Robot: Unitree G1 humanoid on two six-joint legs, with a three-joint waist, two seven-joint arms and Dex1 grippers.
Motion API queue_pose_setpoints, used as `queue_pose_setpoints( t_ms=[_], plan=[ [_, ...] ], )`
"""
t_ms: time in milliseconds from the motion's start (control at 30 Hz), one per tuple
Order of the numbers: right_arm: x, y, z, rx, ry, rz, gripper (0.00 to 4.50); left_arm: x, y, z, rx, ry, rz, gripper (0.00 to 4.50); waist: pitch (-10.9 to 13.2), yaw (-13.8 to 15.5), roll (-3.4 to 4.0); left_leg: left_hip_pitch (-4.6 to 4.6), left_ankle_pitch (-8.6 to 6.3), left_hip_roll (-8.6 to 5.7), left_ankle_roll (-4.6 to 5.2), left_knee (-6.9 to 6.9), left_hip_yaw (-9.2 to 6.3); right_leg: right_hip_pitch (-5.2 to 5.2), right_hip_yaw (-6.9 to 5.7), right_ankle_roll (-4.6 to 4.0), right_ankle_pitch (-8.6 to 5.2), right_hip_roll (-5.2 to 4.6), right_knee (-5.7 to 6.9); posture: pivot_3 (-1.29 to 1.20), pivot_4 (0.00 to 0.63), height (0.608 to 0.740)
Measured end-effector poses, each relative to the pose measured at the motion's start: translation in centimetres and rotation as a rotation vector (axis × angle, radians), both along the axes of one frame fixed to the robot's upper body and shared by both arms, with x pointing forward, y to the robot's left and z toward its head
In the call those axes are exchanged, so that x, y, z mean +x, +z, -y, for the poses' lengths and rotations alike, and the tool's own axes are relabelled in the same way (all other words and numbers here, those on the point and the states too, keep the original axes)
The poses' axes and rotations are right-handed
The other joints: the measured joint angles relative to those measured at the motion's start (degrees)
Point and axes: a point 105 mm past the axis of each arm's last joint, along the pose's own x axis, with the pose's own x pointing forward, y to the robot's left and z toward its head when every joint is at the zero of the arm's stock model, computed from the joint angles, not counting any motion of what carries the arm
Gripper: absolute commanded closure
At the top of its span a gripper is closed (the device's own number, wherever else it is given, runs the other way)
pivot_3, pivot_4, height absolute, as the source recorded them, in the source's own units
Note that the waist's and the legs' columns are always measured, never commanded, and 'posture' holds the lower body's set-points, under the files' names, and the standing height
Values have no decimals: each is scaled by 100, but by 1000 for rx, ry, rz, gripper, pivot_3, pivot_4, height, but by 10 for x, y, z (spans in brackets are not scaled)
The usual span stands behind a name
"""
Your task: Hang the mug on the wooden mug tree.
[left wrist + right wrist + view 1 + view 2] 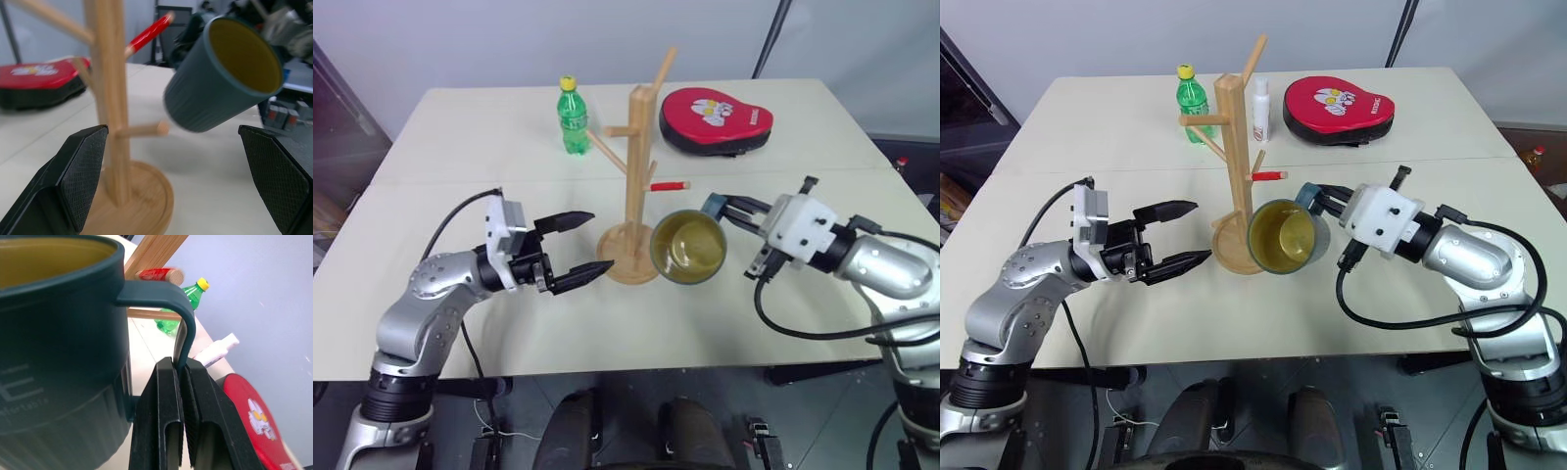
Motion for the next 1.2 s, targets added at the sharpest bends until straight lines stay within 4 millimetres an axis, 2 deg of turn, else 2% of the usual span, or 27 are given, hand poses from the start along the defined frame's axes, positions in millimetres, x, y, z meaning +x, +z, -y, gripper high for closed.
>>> queue_pose_setpoints(
  t_ms=[367, 700, 933, 1033, 1133, 1200],
  plan=[
    [14, 17, -14, -45, 77, -5, 4470, -3, -1, 2, 5, -2, -20, 0, 1, -6, -2, 0, 0, 4, 1, 1, 0, 0, 0, -1, 1, 10, 2, 0, 150, 740],
    [26, 17, -27, -86, 132, -56, 4470, -4, -3, 3, 10, 8, -25, 0, 2, -9, -3, 0, 0, 6, 1, 2, 1, -1, 0, -3, 2, 10, 3, 0, 150, 740],
    [37, 9, -31, -103, 147, -109, 4470, -6, 0, 5, 11, 7, -5, 0, 2, -7, -3, -1, 0, 9, 1, 2, 2, -2, 0, -4, 3, 13, 2, 0, 150, 740],
    [40, 11, -30, -103, 142, -108, 3571, -6, 0, 5, 10, 14, -8, 0, 3, -8, -4, 0, 0, 9, 0, 2, 3, -2, 0, -4, 3, 13, 2, 0, 150, 740],
    [42, 13, -30, -106, 141, -92, 2137, -5, 0, 5, 10, 16, -8, 0, 3, -8, -4, -1, 0, 10, 0, 2, 3, -2, 0, -4, 3, 13, 2, 0, 150, 740],
    [42, 14, -30, -109, 136, -79, 2137, -5, 0, 5, 9, 18, -10, 0, 3, -7, -4, 0, 0, 10, 0, 2, 3, -2, 0, -4, 3, 13, 3, 0, 150, 740]
  ],
)
